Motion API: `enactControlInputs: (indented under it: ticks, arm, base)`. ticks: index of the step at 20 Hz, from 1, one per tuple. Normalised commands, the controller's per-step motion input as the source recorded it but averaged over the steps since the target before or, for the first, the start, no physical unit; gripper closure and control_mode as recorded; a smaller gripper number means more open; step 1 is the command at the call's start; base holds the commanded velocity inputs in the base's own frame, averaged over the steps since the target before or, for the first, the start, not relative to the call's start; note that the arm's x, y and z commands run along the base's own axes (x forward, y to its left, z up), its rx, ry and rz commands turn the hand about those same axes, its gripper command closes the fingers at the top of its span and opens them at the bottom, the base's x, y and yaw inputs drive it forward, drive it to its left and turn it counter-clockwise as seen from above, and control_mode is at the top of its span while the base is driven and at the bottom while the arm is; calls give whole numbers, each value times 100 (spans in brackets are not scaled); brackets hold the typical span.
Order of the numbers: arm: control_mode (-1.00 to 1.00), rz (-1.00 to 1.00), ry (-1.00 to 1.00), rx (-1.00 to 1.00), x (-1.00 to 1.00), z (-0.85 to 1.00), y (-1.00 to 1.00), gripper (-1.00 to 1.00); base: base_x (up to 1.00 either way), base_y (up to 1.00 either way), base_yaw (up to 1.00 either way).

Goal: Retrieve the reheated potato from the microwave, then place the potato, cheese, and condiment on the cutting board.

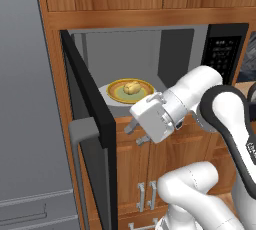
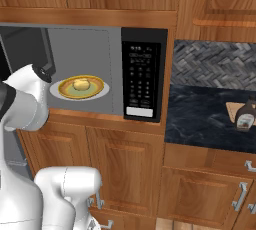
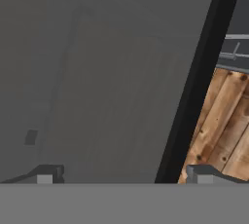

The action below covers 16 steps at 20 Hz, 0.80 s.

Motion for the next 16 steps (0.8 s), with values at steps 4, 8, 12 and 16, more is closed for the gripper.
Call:
enactControlInputs:
  ticks: [4,8,12,16]
  arm:
    - [-100,-27,-10,-20,38,0,-32,-100]
    - [-100,-27,-3,-12,38,2,-36,-100]
    - [-100,-30,-3,-4,33,0,-34,-100]
    - [-100,-30,-10,-5,47,0,-22,-100]
  base:
    - [0,0,0]
    - [0,0,0]
    - [0,0,0]
    - [0,0,0]
